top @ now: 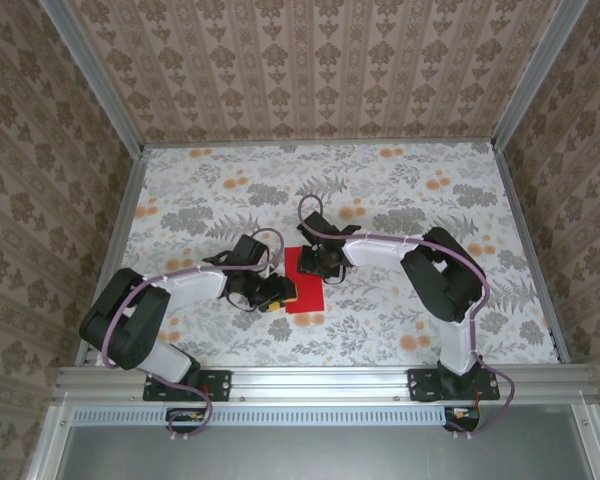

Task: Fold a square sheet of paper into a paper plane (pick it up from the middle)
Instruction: Rotate the square sheet of paper at the center of the table, then fold the triangle a second time at the center of the table.

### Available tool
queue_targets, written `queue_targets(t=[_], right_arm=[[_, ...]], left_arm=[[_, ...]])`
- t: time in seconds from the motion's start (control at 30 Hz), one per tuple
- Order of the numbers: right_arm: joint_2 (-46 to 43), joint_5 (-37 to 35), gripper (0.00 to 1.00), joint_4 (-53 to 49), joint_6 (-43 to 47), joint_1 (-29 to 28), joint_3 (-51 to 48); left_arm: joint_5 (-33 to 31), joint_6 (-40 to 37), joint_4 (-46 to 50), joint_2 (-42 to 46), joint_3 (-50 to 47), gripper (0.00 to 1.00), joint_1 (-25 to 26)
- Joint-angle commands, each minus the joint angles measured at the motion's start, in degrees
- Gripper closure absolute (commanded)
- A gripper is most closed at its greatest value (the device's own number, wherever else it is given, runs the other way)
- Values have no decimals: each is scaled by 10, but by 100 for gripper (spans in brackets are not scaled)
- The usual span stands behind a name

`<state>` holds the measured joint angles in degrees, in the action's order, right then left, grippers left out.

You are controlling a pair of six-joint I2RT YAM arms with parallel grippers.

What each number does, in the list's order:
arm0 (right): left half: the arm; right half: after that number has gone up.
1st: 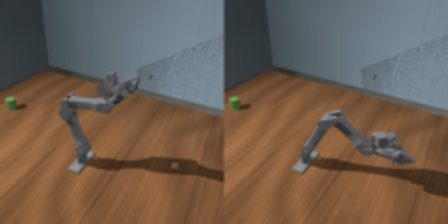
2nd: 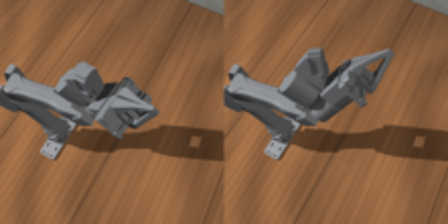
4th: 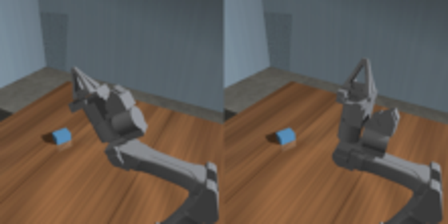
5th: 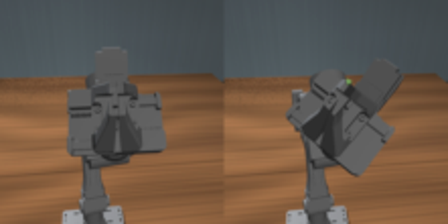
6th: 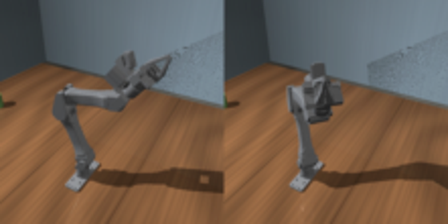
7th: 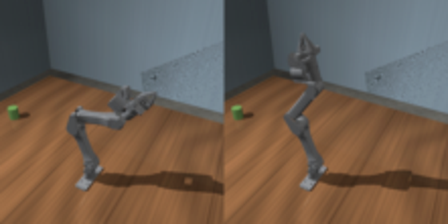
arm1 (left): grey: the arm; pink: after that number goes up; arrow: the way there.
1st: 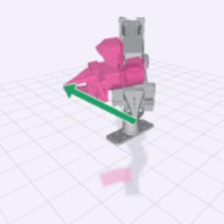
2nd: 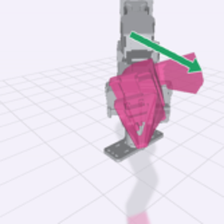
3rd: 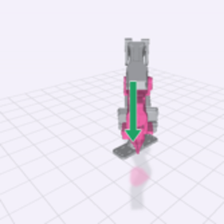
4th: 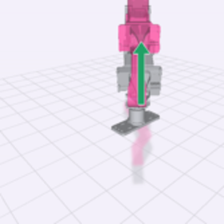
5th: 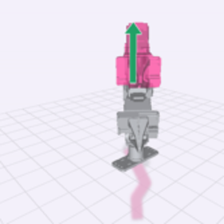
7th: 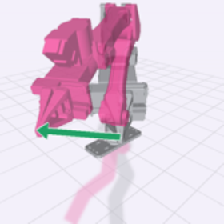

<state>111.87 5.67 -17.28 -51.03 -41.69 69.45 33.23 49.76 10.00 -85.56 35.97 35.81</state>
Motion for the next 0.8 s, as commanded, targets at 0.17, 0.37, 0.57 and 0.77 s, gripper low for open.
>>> queue_targets(t=[0.17,0.37,0.57,0.77], right_arm=[[28,21,67,8,-43,19,-65],[27,27,67,19,-47,24,-77],[28,29,67,20,-44,26,-79],[28,27,67,18,-41,28,-82]], left_arm=[[8,9,-1,-25,16,52,15],[-7,8,14,-35,27,52,21],[-18,4,22,-31,35,57,24],[-26,-7,45,7,46,64,23]])
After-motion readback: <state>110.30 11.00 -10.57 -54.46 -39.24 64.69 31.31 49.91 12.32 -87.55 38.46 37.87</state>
